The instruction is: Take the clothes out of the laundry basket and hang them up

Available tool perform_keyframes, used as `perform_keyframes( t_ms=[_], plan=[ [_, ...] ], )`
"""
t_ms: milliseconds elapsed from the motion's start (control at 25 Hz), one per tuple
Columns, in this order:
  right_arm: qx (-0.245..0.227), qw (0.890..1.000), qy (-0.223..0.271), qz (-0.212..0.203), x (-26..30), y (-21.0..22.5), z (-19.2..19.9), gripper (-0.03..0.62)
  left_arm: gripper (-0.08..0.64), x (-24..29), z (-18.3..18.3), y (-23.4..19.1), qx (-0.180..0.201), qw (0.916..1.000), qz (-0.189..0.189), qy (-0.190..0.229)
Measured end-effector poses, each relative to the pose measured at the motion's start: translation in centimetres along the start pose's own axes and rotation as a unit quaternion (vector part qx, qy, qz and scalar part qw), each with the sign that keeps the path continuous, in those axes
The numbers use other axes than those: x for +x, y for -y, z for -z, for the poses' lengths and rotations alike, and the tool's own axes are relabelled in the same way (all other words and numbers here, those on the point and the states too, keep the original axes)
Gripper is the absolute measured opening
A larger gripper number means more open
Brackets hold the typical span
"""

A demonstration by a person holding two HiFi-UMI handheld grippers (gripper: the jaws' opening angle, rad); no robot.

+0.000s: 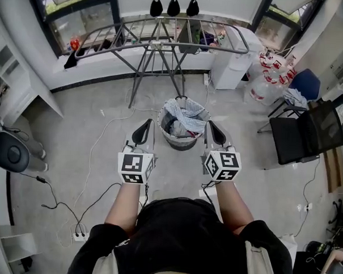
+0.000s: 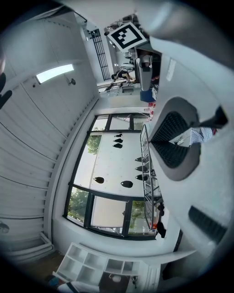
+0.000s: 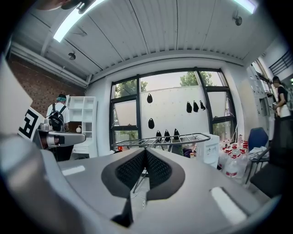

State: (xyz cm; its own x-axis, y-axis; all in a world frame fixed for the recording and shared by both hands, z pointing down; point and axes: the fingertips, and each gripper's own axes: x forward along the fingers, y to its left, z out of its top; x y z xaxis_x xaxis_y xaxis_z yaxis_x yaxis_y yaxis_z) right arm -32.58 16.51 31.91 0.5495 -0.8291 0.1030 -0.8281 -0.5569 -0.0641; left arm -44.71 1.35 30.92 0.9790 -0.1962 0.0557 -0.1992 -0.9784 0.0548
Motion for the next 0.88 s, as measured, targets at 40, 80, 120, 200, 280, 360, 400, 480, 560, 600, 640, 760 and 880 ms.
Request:
perform_keyframes(
  t_ms=[40, 80, 120, 200, 280, 360, 400, 480, 560, 600, 640, 760, 880],
  plan=[
    [0.000, 1.000, 0.000, 0.003, 0.1, -0.2, -0.1, 0.014, 0.008, 0.2, 0.0, -0.2, -0.004, 1.0000, 0.007, -0.001],
    [-0.001, 1.000, 0.001, 0.007, 0.2, -0.5, -0.1, 0.014, 0.008, 0.4, 0.0, -0.4, -0.008, 0.9999, 0.015, -0.001],
    [-0.002, 1.000, 0.000, 0.011, 0.3, -0.7, -0.1, 0.014, 0.008, 0.6, 0.0, -0.5, -0.011, 0.9997, 0.023, -0.001],
    [-0.001, 1.000, -0.004, 0.019, 0.5, -1.1, 0.1, 0.014, 0.008, 1.1, 0.0, -0.9, -0.018, 0.9991, 0.039, 0.000],
    [0.000, 1.000, -0.009, 0.025, 0.7, -1.1, 0.5, 0.014, 0.008, 1.6, 0.1, -1.0, -0.028, 0.9983, 0.051, 0.000],
    [0.000, 0.999, -0.012, 0.031, 0.7, -0.7, 0.6, 0.014, 0.008, 2.0, 0.2, -0.8, -0.031, 0.9979, 0.058, -0.001],
    [0.000, 0.999, -0.012, 0.034, 0.7, -0.3, 0.6, 0.014, 0.008, 2.2, 0.3, -0.6, -0.028, 0.9978, 0.059, -0.002],
    [-0.003, 0.999, -0.009, 0.042, 0.8, 0.3, 0.5, 0.014, 0.008, 2.8, 0.6, -0.3, -0.025, 0.9977, 0.064, -0.004],
    [-0.009, 0.999, -0.004, 0.048, 1.0, 0.8, 0.5, 0.014, 0.008, 3.5, 0.9, -0.1, -0.029, 0.9971, 0.070, -0.008],
    [-0.010, 0.999, -0.003, 0.050, 1.2, 1.2, 0.6, 0.014, 0.008, 3.9, 0.9, 0.0, -0.029, 0.9969, 0.072, -0.009],
    [-0.009, 0.999, -0.002, 0.051, 1.4, 1.5, 0.6, 0.014, 0.008, 4.2, 0.8, 0.2, -0.027, 0.9969, 0.074, -0.009],
    [0.003, 0.999, 0.002, 0.050, 2.1, 3.2, 0.5, 0.014, 0.008, 5.6, 0.4, 1.1, -0.014, 0.9973, 0.071, -0.008],
    [0.012, 0.999, 0.006, 0.045, 3.1, 5.5, 0.2, 0.014, 0.008, 7.5, 0.2, 2.3, -0.006, 0.9977, 0.066, -0.011]
  ],
)
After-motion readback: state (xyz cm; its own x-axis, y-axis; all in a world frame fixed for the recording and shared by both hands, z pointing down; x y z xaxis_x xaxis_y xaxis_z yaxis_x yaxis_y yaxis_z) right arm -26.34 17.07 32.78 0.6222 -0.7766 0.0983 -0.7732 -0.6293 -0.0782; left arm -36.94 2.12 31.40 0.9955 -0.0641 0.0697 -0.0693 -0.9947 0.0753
